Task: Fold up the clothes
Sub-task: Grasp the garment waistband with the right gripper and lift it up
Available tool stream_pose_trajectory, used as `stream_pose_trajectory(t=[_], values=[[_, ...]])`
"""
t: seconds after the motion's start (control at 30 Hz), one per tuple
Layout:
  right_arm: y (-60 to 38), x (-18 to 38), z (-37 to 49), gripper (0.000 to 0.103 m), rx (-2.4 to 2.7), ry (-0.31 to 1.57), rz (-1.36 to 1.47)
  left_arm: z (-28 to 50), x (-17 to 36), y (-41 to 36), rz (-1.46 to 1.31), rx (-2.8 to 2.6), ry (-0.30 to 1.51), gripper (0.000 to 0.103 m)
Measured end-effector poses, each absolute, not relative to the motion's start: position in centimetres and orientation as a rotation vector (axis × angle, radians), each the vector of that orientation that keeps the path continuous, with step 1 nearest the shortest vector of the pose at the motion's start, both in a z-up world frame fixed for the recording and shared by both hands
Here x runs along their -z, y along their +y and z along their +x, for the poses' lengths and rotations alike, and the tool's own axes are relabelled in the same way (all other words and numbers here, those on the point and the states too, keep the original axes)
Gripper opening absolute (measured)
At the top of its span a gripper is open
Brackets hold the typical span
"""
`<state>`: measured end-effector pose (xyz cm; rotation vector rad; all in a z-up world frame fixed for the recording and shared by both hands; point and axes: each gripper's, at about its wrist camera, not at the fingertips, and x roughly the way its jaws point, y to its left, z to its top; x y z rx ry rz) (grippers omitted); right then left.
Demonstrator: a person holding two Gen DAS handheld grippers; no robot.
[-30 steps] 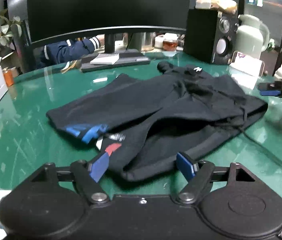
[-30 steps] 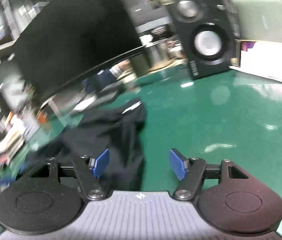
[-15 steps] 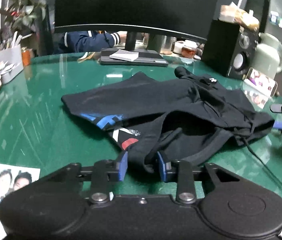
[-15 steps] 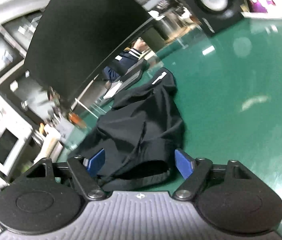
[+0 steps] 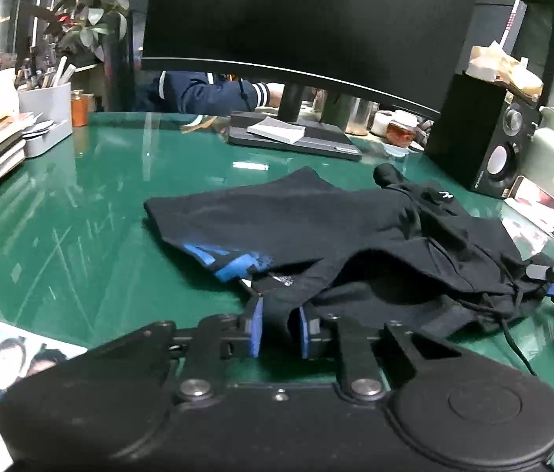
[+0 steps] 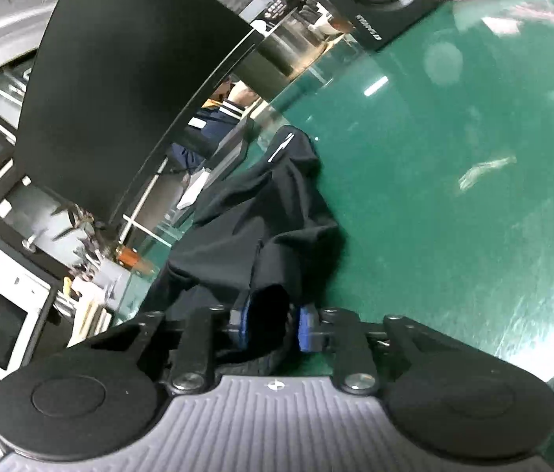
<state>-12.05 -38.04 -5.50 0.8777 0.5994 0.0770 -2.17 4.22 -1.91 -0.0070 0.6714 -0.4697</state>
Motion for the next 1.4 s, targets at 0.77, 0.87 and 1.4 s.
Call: stream_pose_trajectory(t=[0.77, 0.87, 1.4], values=[[-37.7, 5.7, -12.3, 0.02, -0.102, 0.601, 0.859, -2.1, 2.2, 3.0, 0.034, 0.464, 0.69, 0.019], [-37.7, 5.6, -12.3, 0.02, -0.102, 0.604, 0.86, -2.1, 1.9, 2.9, 0.008, 0.497, 0.679, 0.015], [-38.5, -3.8, -3.5, 0.008, -0.263, 0.36, 0.819, 9.7, -9.5, -0.8, -0.061, 0.562, 0.339, 0.007]])
